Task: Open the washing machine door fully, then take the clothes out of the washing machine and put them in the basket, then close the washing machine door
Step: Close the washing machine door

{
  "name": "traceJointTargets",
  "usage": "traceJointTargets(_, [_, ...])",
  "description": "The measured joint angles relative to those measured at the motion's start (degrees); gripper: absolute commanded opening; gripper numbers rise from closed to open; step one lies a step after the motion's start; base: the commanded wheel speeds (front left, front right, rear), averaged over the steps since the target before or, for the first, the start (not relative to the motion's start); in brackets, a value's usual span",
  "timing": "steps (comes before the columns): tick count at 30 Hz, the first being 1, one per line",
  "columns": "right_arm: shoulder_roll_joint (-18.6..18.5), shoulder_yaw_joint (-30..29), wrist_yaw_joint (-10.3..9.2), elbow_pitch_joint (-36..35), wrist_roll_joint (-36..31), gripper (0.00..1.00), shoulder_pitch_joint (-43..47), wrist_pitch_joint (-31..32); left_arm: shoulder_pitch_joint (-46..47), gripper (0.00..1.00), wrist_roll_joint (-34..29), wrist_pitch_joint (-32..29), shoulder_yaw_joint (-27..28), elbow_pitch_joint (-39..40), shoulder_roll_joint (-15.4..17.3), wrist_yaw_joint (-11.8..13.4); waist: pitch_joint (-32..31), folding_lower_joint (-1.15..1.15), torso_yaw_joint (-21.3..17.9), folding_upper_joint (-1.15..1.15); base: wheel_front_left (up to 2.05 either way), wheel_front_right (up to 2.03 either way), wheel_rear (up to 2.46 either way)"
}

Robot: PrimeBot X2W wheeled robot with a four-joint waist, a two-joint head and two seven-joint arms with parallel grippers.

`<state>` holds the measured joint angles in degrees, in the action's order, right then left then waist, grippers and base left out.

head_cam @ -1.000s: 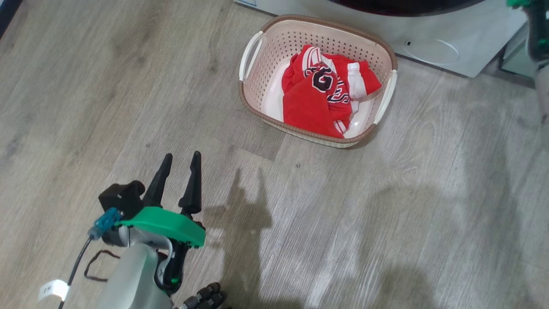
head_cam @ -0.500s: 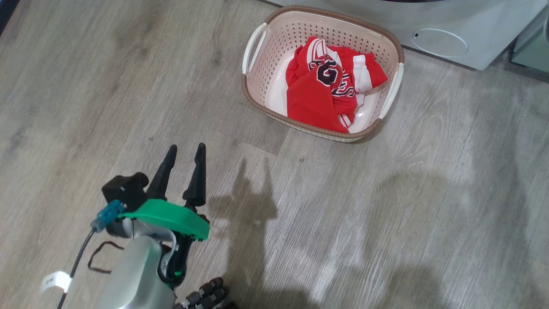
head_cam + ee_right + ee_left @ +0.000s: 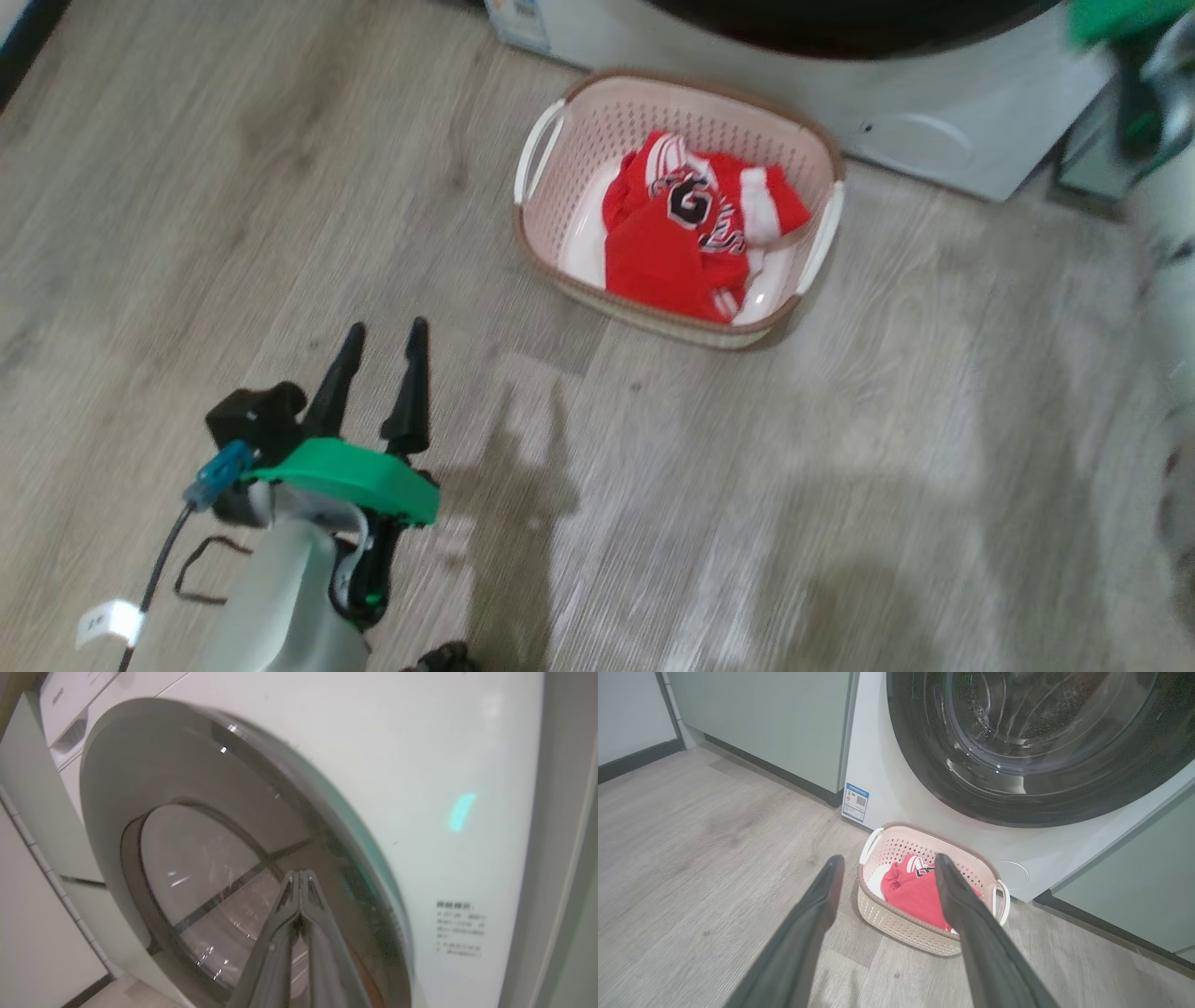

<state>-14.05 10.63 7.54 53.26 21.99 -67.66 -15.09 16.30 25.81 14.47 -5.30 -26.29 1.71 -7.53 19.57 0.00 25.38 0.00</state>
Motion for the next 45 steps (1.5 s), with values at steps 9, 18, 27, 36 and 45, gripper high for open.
traceJointTargets(9, [3.82,4.7,0.0,-6.14,3.16,1.0,16.51,0.04,-2.88,1.0,-4.94,0.01,5.7,-1.87,1.6,0.0,-9.23,0.0,-3.6,0.0,0.0,0.0,0.0])
traceJointTargets(18, [3.96,3.93,0.0,-11.66,3.57,1.0,28.74,0.04,-2.41,1.0,-7.57,0.09,7.49,-5.46,3.43,0.0,-16.07,0.0,-10.04,0.0,0.0,0.0,0.0])
traceJointTargets(27, [5.83,-5.97,0.0,-22.94,-3.0,1.0,43.8,0.05,-1.81,1.0,-8.0,0.1,7.23,-5.43,3.7,0.0,-19.28,0.0,-17.19,0.0,0.0,0.0,0.0])
traceJointTargets(36, [8.49,-13.24,0.0,-32.43,-6.89,1.0,55.94,0.05,-4.44,1.0,-7.04,0.1,5.17,-4.3,4.63,0.0,-21.17,0.0,-22.31,0.0,0.0,0.0,0.0])
traceJointTargets(45, [10.23,-16.15,0.0,-36.89,-7.89,1.0,61.46,0.05,-7.14,1.0,-6.36,0.1,5.41,-3.65,5.14,0.0,-22.27,0.0,-27.26,0.0,0.0,0.0,0.0])
